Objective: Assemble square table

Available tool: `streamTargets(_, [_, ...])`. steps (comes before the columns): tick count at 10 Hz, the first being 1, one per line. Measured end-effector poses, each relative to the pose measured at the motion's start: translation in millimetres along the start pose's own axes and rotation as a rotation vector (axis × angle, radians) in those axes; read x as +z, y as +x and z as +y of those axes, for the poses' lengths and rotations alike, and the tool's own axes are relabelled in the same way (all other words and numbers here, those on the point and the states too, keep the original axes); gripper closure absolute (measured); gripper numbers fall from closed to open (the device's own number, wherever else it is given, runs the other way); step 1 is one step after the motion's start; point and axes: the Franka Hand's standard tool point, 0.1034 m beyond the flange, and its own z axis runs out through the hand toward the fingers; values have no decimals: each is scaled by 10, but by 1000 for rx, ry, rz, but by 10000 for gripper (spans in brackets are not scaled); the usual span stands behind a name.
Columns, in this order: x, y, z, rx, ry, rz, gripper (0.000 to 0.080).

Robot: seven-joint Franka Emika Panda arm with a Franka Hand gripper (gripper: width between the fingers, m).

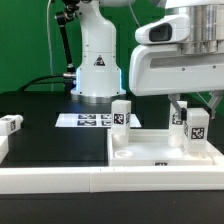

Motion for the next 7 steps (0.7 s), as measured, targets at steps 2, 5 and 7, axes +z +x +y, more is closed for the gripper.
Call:
streamTargets(2, [3, -2, -19, 151, 10, 32, 509])
streamTargets(5, [1, 7, -24, 416, 18, 37, 509])
streamTargets(7, [9, -5, -49, 562, 20, 35, 509])
